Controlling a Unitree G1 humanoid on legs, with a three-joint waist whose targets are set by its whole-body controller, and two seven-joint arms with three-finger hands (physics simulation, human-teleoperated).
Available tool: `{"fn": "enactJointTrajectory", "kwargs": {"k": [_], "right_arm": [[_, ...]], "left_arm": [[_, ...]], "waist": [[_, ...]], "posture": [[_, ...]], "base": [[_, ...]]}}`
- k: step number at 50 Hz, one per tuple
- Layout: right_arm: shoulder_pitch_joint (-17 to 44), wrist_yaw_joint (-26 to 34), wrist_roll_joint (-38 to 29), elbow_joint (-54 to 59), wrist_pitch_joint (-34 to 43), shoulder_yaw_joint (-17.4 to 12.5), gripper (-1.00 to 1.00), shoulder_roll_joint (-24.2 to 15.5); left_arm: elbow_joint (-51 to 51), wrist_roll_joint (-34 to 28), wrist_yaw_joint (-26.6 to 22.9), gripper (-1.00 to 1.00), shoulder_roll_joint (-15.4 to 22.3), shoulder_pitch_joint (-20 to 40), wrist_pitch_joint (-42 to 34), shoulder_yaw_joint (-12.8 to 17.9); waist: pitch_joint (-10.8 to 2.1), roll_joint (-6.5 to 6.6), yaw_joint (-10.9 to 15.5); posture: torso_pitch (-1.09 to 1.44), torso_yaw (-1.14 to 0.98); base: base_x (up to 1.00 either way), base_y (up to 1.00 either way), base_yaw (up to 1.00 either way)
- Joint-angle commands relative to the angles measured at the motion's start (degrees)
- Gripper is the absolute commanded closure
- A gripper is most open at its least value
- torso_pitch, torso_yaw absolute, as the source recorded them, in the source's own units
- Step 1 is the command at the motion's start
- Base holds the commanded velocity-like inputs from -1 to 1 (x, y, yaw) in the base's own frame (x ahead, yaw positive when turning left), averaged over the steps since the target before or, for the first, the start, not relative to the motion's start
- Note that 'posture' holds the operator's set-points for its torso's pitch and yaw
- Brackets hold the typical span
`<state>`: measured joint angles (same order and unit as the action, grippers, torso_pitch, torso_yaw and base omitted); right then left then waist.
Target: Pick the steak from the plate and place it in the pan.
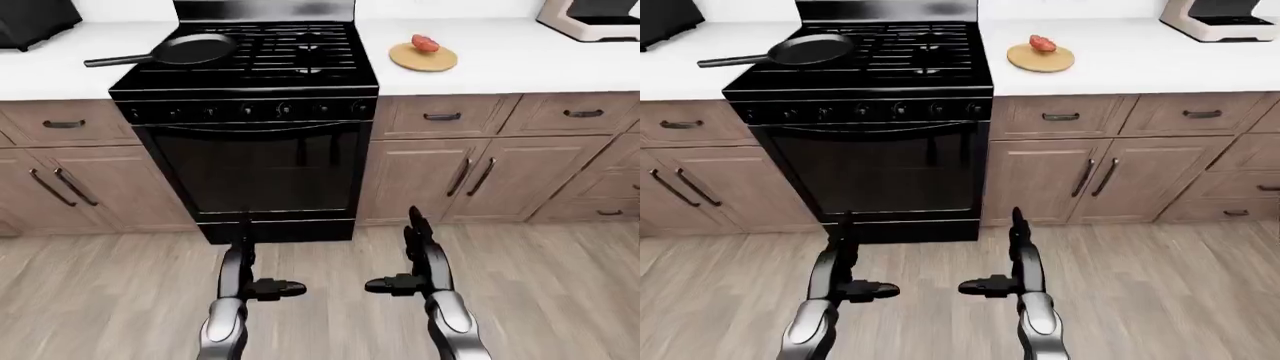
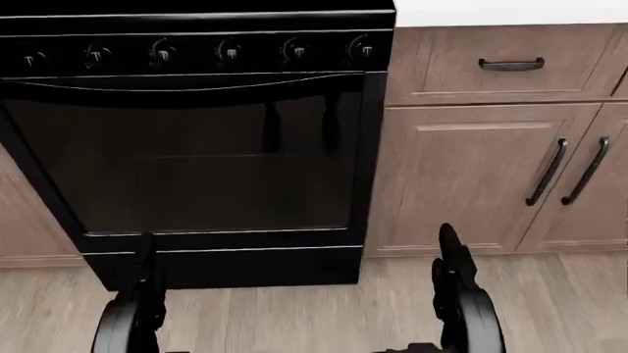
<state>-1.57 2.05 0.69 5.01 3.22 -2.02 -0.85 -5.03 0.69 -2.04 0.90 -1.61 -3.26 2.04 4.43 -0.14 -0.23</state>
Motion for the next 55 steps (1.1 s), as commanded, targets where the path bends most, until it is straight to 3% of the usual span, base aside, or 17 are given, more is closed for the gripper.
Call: {"fn": "enactJointTrajectory", "kwargs": {"k": [1, 3, 4, 5, 7, 8, 20, 23, 34, 39, 50, 55], "right_arm": [[1.52, 0.65, 0.78, -4.52, -4.56, -0.01, -1.0, -0.11], [1.68, 0.7, 0.78, -4.17, -4.8, -0.09, -1.0, -0.18], [1.7, 0.7, 0.75, -3.99, -4.93, -0.1, -1.0, -0.2], [1.93, 0.63, 0.82, -5.05, -3.67, -0.17, -1.0, -0.29], [1.81, 0.64, 0.77, -4.4, -4.49, -0.17, -1.0, -0.24], [1.9, 0.56, 0.76, -5.45, -3.35, -0.16, -1.0, -0.29], [2.48, -0.12, -0.09, -6.42, -2.31, 0.1, -1.0, -0.19], [5.68, -0.65, -0.78, -5.03, -0.59, -0.12, -1.0, -0.61], [16.49, -2.09, -0.33, -6.64, 8.18, -2.87, -1.0, -3.27], [22.43, -3.21, -2.52, -9.76, 15.6, -2.99, -1.0, -5.92], [34.3, -2.71, 1.76, -17.15, 34.61, -5.3, -1.0, -8.69], [39.04, -2.95, 2.13, -24.59, 45.01, -4.81, -1.0, -9.86]], "left_arm": [[5.48, 0.5, -0.08, -1.0, 0.16, 1.66, 2.87, 0.16], [4.83, 0.58, -0.09, -1.0, 0.17, 1.87, 3.38, 0.25], [4.64, 0.62, -0.12, -1.0, 0.18, 1.92, 3.54, 0.28], [4.68, 0.64, -0.11, -1.0, 0.19, 1.93, 3.5, 0.28], [4.71, 0.64, -0.08, -1.0, 0.17, 1.91, 3.51, 0.26], [4.41, 0.66, -0.12, -1.0, 0.19, 1.92, 3.79, 0.27], [4.97, 0.97, 0.95, -1.0, 0.57, 3.66, 2.45, 1.23], [4.65, 2.43, 1.87, -1.0, 1.11, 6.88, -0.03, 2.63], [7.0, 2.75, 4.65, -1.0, 3.19, 16.95, -9.36, 2.88], [10.13, 5.79, 4.06, -1.0, 4.44, 22.94, -18.1, 4.09], [12.86, 13.39, 8.39, -1.0, 8.84, 37.2, -32.08, 6.53], [18.98, 15.14, 11.43, -1.0, 10.0, 39.66, -40.64, 6.6]], "waist": [[-0.05, -0.45, -0.12], [-3.52, -0.04, 0.39], [-2.97, -0.06, 0.39], [-0.96, -0.35, 0.33], [-3.99, -0.42, 0.39], [-4.28, -0.41, 0.41], [-4.97, -0.23, 0.44], [-5.28, -0.17, 0.44], [-5.5, -0.03, 0.39], [-5.31, -0.15, 0.39], [-4.82, -0.17, 0.5], [-4.48, -0.13, 0.54]], "posture": [[0.0, 0.0], [0.0, 0.0], [0.0, 0.0], [0.0, 0.0], [0.0, 0.0], [0.0, 0.0], [0.0, 0.0], [0.0, 0.0], [0.0, 0.0], [0.0, 0.0], [0.0, 0.0], [0.0, 0.0]], "base": [[0.0, 0.0, 0.0], [0.0, 0.0, 0.0], [0.0, 0.0, 0.0], [0.0, 0.0, 0.0], [0.0, 0.0, 0.0], [0.0, 0.0, 0.0], [0.0, 0.0, 0.0], [0.0, 0.0, 0.0], [0.0, 0.0, 0.0], [0.0, 0.0, 0.0], [0.0, 0.0, 0.0], [0.0, 0.0, 0.0]]}}
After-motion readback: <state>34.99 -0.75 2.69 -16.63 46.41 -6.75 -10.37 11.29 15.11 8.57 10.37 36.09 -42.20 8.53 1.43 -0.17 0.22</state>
